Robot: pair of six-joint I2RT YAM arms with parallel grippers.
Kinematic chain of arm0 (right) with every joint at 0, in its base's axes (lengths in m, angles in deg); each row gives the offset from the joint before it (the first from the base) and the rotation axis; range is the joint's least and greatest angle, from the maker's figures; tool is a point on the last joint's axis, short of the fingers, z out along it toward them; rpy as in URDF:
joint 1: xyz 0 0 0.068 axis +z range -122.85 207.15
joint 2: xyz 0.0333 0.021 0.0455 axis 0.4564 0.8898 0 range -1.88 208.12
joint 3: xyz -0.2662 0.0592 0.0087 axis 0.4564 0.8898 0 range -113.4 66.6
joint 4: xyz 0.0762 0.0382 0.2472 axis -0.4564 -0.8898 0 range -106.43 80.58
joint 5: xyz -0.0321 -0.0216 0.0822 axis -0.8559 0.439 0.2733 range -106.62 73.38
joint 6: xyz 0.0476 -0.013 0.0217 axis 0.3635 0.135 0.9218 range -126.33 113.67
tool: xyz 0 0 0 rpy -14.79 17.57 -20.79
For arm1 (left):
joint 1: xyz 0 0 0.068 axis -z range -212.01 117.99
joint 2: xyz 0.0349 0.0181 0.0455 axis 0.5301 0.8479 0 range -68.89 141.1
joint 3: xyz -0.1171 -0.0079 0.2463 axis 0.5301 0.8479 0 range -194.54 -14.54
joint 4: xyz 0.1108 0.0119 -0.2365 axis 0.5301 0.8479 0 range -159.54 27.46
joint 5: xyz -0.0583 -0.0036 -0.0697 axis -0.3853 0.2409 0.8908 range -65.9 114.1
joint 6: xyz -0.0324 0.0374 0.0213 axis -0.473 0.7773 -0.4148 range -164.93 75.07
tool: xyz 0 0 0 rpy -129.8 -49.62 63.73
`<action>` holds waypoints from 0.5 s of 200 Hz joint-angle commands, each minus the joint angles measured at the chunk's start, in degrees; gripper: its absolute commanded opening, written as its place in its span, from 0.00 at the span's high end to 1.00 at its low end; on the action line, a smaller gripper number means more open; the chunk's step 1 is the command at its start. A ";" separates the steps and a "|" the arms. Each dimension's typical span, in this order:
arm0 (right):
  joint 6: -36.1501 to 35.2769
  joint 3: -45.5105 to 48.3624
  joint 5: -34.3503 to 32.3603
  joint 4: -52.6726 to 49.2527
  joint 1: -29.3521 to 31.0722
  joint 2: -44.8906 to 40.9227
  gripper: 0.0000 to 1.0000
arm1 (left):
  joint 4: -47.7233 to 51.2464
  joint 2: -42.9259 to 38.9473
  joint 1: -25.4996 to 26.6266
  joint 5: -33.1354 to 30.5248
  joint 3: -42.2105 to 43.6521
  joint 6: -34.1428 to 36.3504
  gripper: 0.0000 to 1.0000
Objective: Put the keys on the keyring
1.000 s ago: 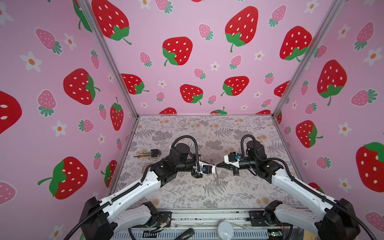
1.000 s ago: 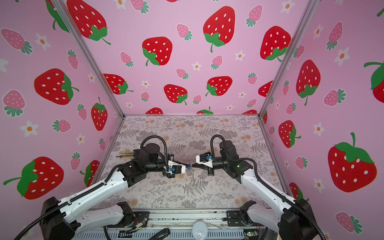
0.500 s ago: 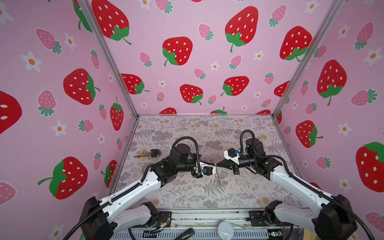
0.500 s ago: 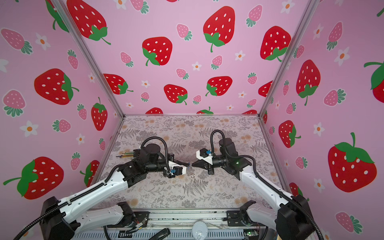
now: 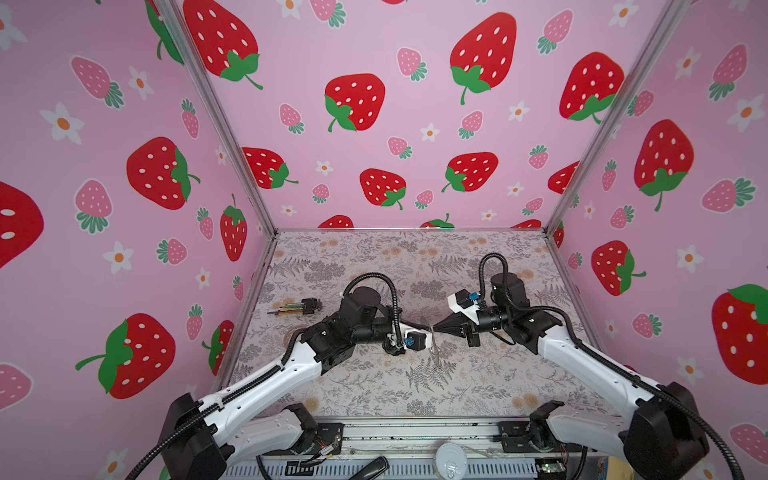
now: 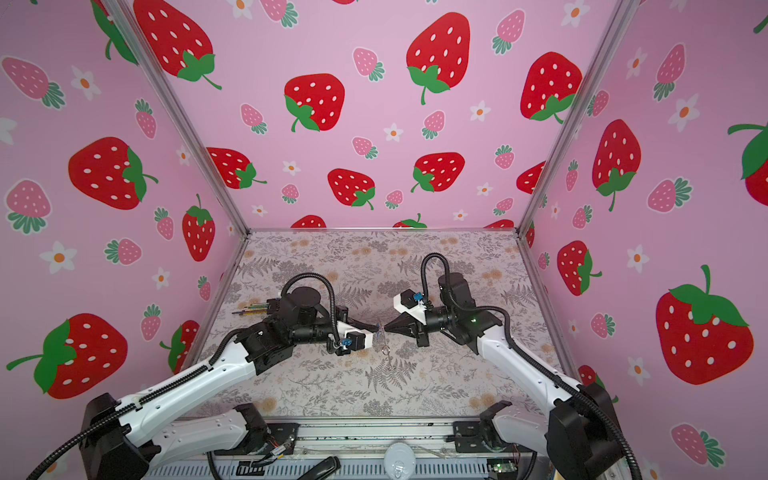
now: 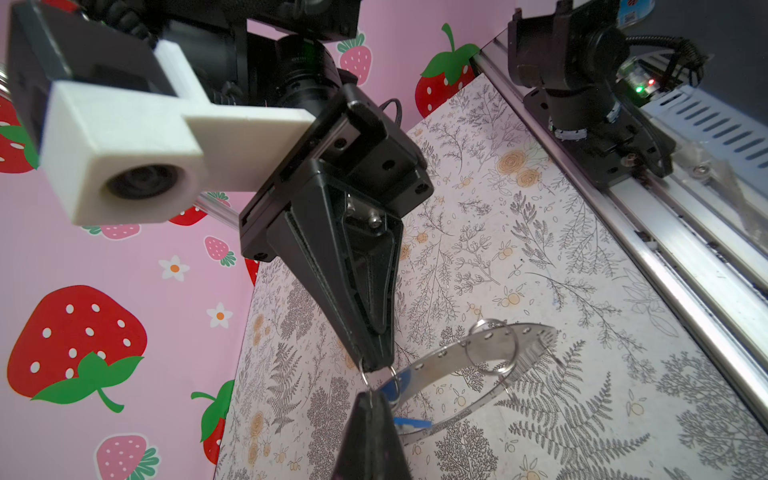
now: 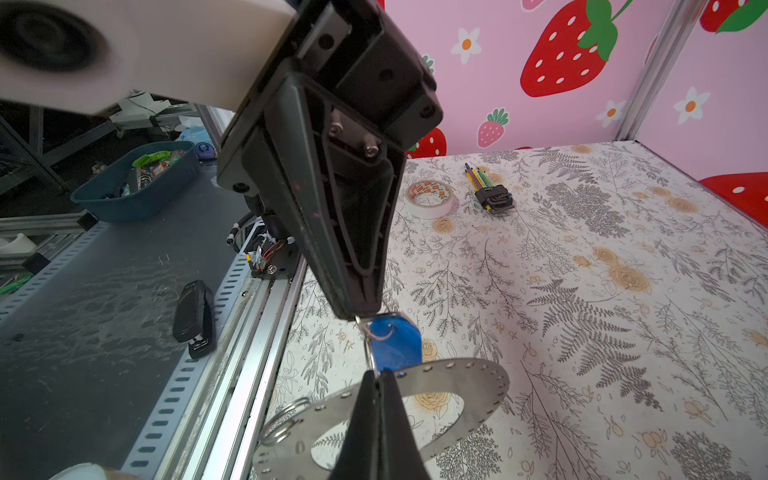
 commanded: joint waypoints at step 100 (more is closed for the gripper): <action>3.13 -3.15 2.73 3.53 -3.13 -1.14 1.00 | 7.11 2.08 1.86 3.70 -2.65 2.09 1.00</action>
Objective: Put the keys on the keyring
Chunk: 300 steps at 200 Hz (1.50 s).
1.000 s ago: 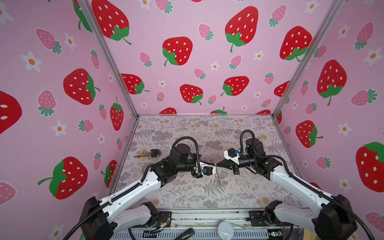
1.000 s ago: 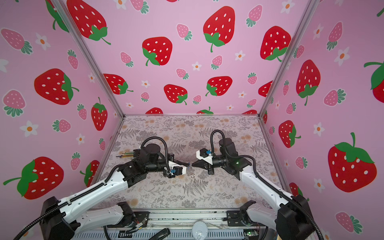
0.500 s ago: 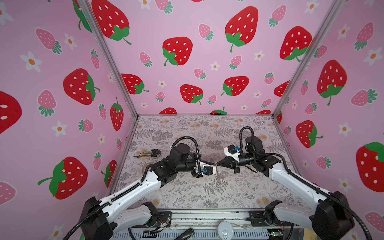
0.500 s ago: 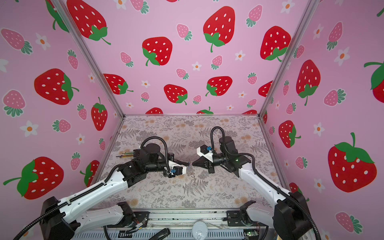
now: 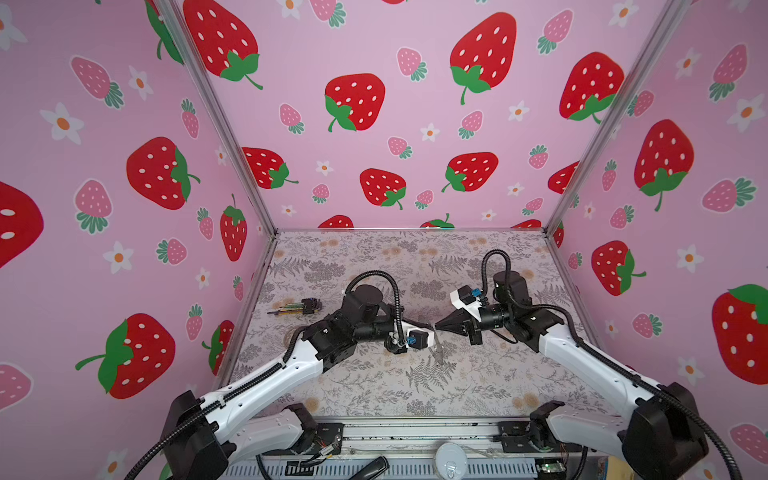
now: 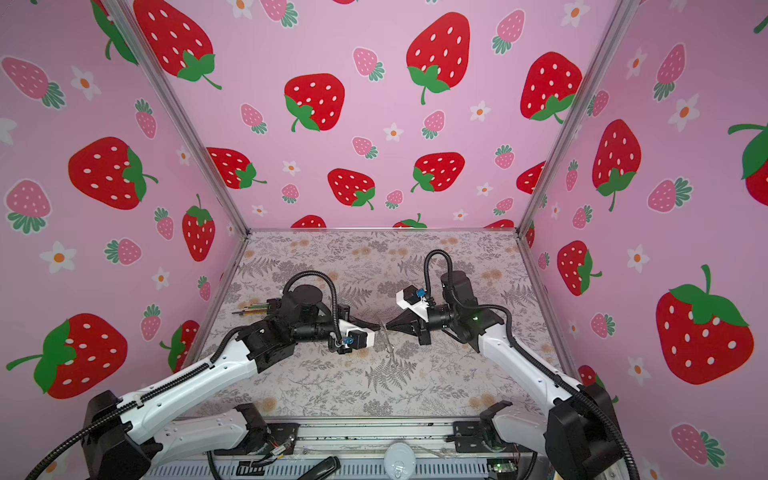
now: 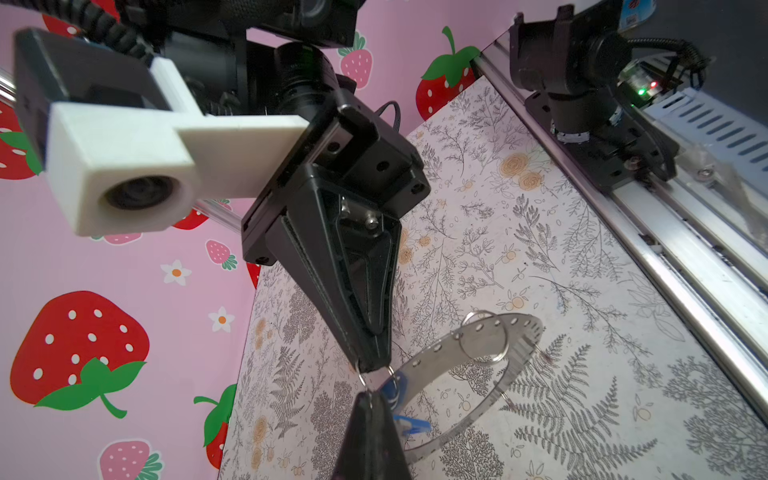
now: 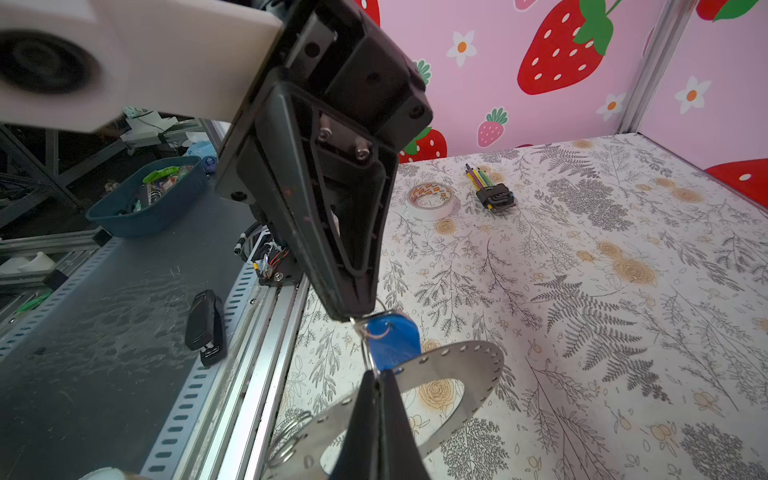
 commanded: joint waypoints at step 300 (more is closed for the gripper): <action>-3.89 -3.96 -3.13 -0.45 -1.95 -0.26 1.00 | 1.81 4.10 0.63 -0.81 -1.24 -5.49 0.88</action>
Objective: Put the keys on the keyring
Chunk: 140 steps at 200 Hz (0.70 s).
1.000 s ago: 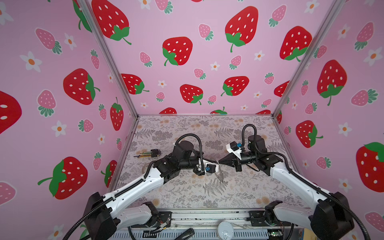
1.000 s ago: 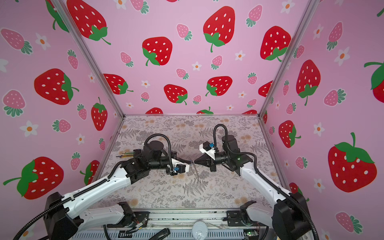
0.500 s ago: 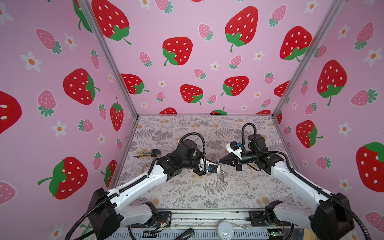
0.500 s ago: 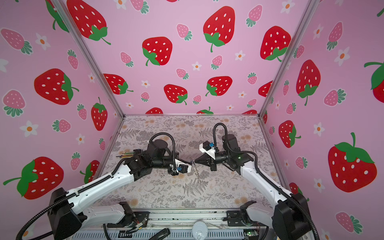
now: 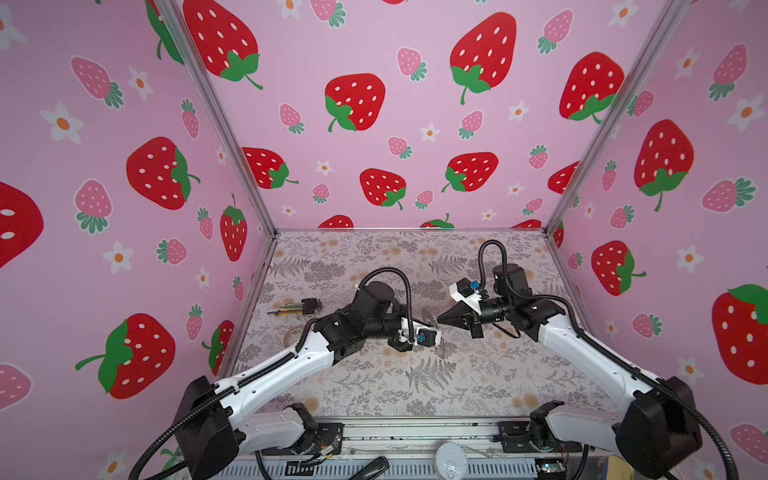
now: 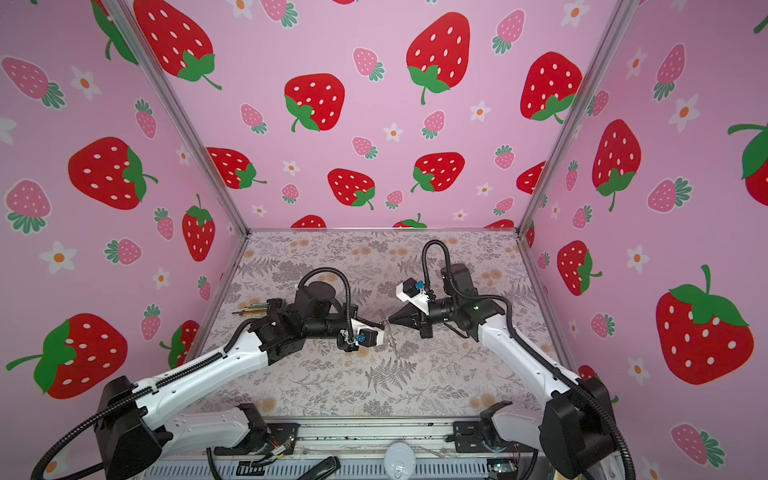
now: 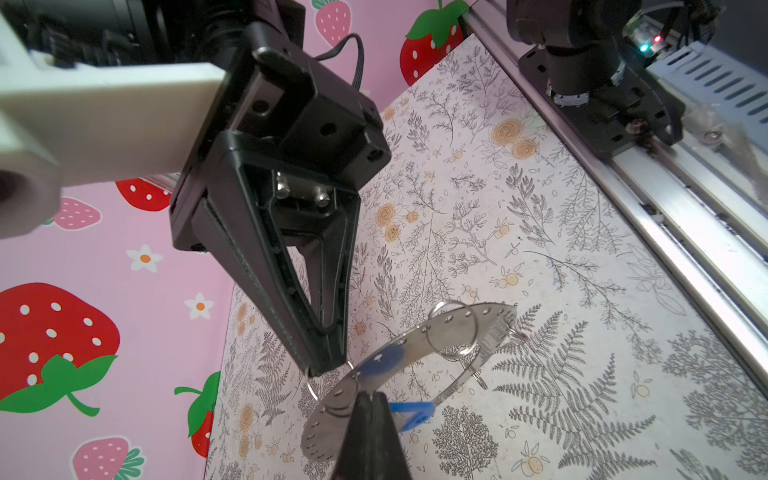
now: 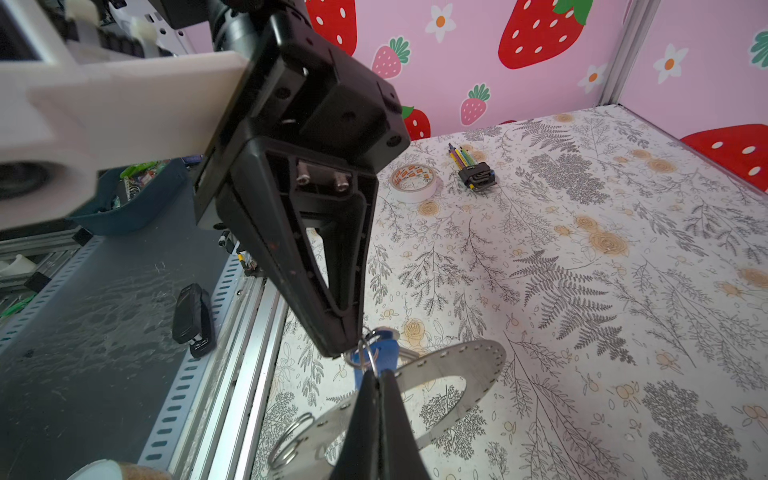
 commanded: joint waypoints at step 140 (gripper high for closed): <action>4.69 12.44 -3.64 28.51 -0.18 -10.28 1.00 | -10.84 -2.58 -6.63 6.29 3.44 -44.42 0.63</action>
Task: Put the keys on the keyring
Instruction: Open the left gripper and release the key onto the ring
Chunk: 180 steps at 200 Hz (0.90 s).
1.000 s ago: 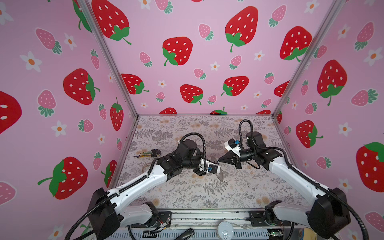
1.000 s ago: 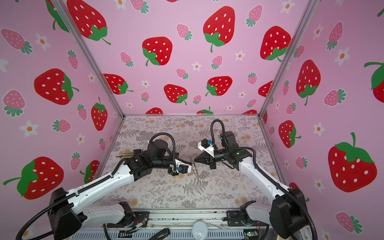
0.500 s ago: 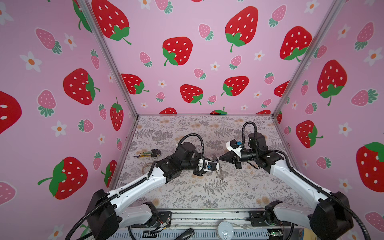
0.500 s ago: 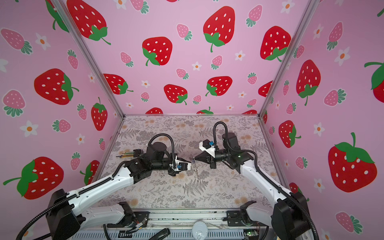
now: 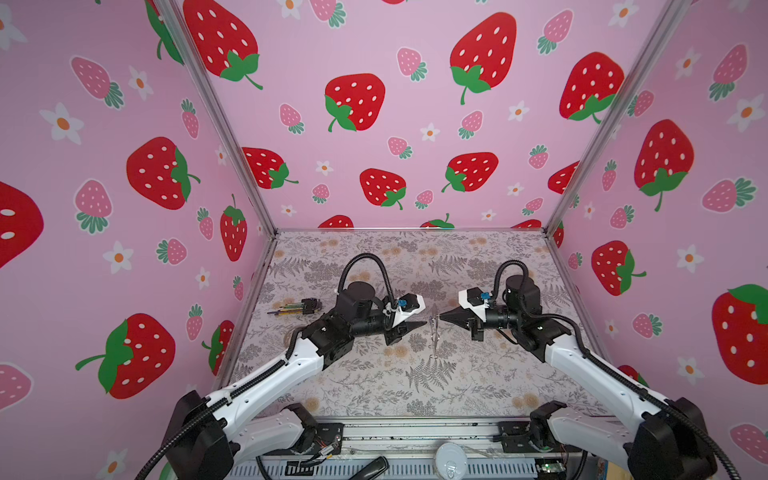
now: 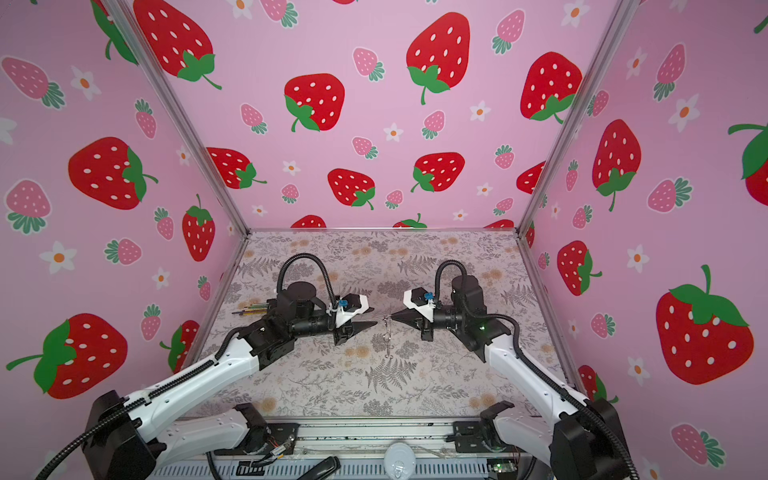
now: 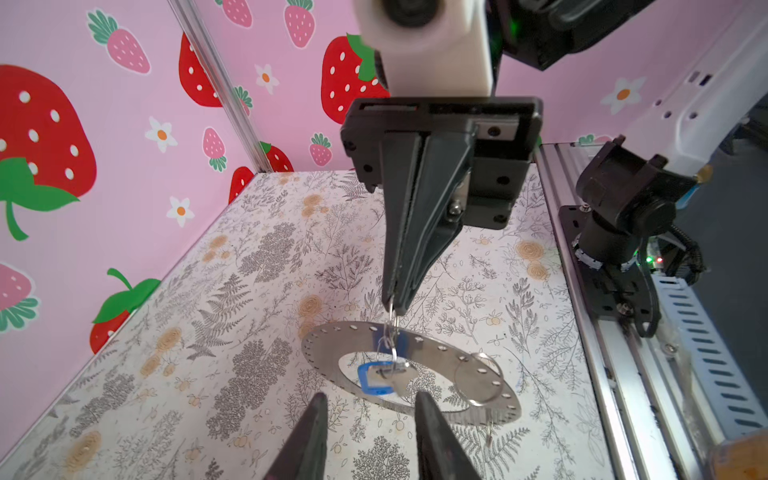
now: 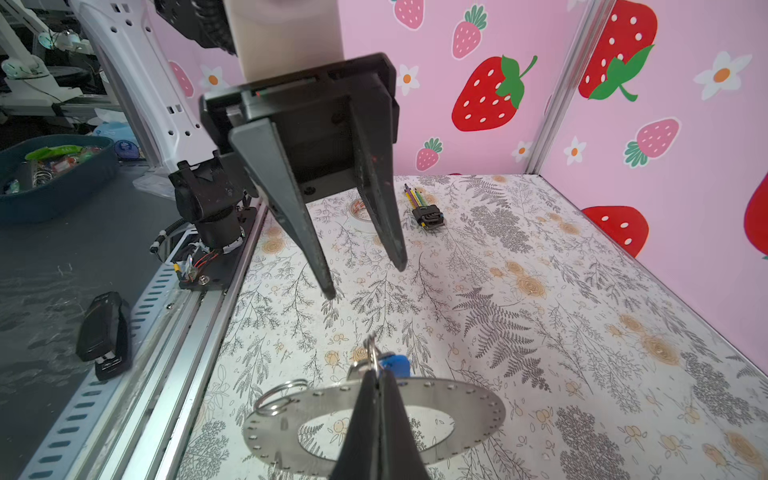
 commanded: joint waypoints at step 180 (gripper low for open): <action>1.80 4.04 -3.97 10.32 4.69 -6.41 1.00 | -4.50 1.52 1.72 9.15 -1.90 -9.53 0.77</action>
